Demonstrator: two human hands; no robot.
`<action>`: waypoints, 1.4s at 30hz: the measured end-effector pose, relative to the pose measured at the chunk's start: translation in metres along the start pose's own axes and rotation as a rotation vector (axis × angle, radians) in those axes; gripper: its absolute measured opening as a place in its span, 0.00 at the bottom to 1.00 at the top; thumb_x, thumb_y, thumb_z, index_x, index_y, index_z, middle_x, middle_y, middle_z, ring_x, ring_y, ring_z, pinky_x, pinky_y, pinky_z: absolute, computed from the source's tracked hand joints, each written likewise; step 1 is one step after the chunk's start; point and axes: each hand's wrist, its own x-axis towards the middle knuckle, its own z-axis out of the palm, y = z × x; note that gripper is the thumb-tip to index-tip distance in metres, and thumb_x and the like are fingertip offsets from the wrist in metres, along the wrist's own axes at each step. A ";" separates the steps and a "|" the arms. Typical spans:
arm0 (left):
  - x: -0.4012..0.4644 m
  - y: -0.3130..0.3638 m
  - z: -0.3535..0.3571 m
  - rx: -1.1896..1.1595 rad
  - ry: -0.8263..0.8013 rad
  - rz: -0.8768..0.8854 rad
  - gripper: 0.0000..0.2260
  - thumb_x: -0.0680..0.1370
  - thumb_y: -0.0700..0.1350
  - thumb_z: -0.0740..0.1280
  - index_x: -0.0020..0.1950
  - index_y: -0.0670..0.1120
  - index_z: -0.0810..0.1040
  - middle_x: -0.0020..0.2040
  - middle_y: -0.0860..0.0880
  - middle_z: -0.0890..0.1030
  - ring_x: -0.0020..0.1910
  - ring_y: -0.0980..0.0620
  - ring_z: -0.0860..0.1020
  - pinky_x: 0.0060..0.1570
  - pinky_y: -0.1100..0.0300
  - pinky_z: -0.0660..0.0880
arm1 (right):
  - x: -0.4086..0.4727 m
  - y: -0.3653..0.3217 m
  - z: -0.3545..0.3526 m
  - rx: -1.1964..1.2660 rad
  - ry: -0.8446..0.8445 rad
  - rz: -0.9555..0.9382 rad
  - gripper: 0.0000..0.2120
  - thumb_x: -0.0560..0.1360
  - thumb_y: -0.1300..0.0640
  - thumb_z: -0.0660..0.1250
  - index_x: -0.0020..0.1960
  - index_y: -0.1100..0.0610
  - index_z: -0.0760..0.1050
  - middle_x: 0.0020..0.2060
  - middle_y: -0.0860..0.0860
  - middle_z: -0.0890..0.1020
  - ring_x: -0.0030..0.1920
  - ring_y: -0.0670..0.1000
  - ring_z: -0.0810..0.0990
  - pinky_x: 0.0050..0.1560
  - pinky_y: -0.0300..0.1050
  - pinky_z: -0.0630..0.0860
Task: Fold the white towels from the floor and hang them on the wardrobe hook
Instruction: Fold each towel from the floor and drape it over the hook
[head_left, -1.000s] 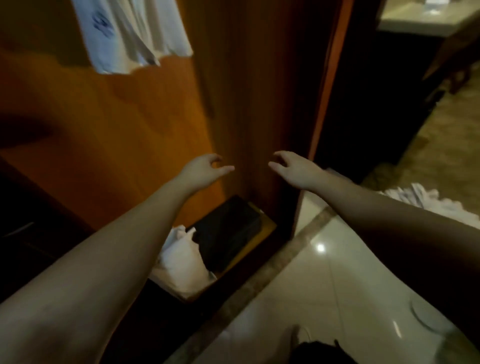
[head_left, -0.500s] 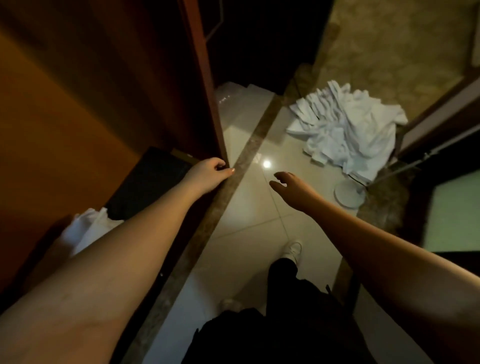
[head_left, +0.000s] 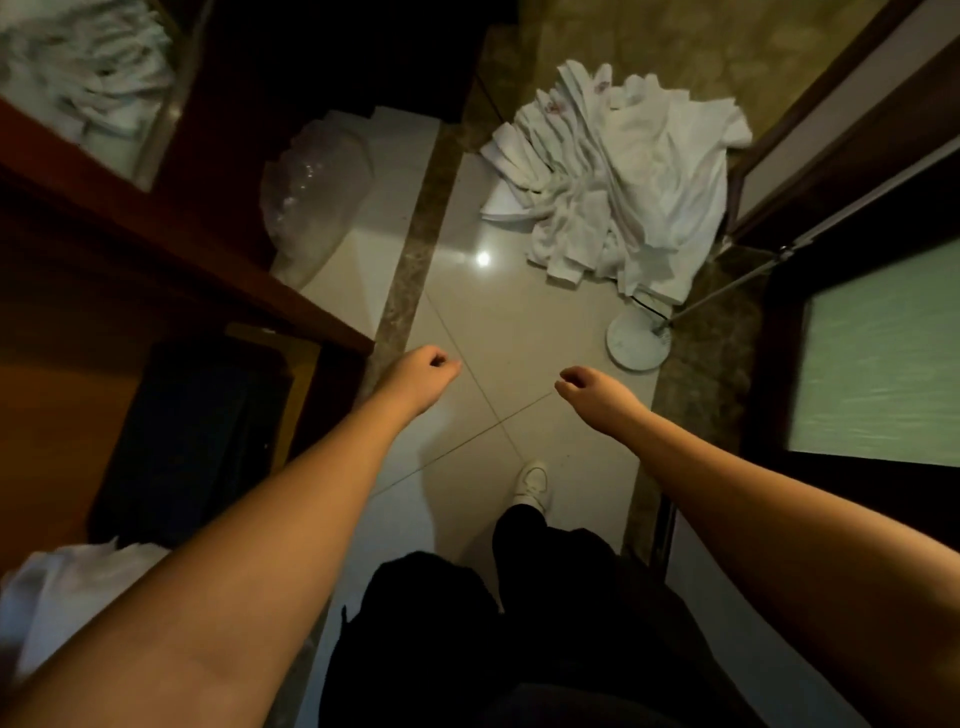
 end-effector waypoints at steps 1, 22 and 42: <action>0.013 0.010 0.005 0.012 -0.007 0.003 0.12 0.82 0.54 0.63 0.56 0.47 0.78 0.48 0.50 0.79 0.43 0.54 0.75 0.37 0.61 0.70 | 0.010 0.006 -0.011 -0.007 0.001 0.016 0.22 0.83 0.47 0.60 0.73 0.56 0.72 0.69 0.55 0.78 0.67 0.56 0.76 0.61 0.45 0.69; 0.402 0.229 0.008 0.332 -0.254 0.125 0.14 0.82 0.51 0.62 0.58 0.43 0.81 0.57 0.41 0.82 0.55 0.42 0.79 0.50 0.55 0.73 | 0.306 0.039 -0.201 0.291 0.195 0.360 0.19 0.82 0.49 0.63 0.71 0.53 0.74 0.66 0.53 0.80 0.64 0.56 0.78 0.57 0.43 0.69; 0.667 0.296 0.274 -0.126 -0.523 -0.210 0.12 0.82 0.46 0.65 0.57 0.38 0.79 0.55 0.40 0.82 0.45 0.46 0.78 0.46 0.55 0.75 | 0.612 0.231 -0.244 0.361 0.186 0.441 0.21 0.80 0.56 0.69 0.70 0.62 0.73 0.67 0.61 0.76 0.66 0.58 0.75 0.60 0.39 0.67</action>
